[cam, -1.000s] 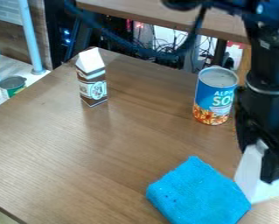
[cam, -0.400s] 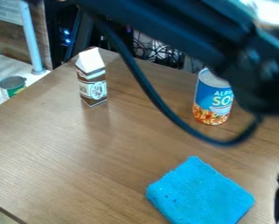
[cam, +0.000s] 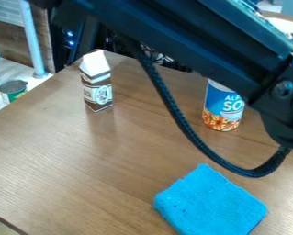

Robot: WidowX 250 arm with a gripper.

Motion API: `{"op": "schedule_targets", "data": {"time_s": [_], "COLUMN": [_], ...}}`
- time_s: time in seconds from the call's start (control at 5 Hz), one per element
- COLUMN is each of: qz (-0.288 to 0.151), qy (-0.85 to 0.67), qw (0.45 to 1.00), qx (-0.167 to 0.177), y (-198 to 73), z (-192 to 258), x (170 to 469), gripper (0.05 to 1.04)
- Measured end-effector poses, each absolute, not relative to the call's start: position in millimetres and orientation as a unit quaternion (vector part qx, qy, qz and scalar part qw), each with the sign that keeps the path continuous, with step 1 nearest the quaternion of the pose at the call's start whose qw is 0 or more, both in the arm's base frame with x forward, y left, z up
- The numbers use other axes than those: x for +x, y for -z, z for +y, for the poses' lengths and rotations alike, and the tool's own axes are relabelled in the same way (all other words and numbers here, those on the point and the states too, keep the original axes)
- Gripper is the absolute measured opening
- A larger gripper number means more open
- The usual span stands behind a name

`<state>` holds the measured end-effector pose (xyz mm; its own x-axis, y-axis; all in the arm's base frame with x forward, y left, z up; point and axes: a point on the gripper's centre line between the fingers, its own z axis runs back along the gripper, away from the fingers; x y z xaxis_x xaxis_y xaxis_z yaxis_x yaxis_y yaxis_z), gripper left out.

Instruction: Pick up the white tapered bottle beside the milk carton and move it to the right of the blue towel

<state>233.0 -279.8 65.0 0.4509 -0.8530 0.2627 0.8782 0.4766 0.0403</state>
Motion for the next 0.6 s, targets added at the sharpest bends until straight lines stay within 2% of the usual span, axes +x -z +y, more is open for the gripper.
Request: {"op": "schedule_targets", "data": {"time_s": [0.2,0.4,0.6], "qz": [-0.138,-0.186,-0.239], "qy": [0.478,0.455,0.431], "qw": [0.864,0.866,0.867], "qx": [-0.075,-0.087,-0.078], "y": [-80,-129,-181], "z": [-265,-247,-225], "x": [241,246,239], "gripper": [1.006,1.001,1.001]}}
